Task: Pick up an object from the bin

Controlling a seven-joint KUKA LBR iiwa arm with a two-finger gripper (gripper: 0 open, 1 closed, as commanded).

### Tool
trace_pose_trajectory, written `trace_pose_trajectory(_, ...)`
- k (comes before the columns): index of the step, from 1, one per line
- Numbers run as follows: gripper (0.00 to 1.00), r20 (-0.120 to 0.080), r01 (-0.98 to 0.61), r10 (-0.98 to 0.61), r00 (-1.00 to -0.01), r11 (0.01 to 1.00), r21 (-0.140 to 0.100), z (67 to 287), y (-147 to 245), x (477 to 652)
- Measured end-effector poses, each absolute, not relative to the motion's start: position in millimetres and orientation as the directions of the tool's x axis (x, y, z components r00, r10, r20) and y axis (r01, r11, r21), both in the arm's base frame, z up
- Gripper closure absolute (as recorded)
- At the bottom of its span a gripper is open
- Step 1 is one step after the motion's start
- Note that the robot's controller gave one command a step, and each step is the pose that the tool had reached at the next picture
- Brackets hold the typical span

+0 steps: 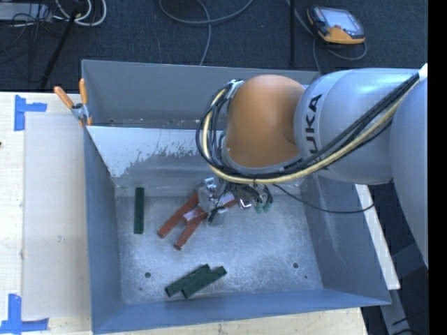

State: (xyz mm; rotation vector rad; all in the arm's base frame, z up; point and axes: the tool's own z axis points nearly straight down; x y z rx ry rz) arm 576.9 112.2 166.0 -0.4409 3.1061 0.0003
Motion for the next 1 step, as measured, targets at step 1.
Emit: trace_pose_trajectory(1, 1.0, -0.001, -0.281, -0.281, -0.96, 0.96, 0.0, 167.4, 112.8, 577.0)
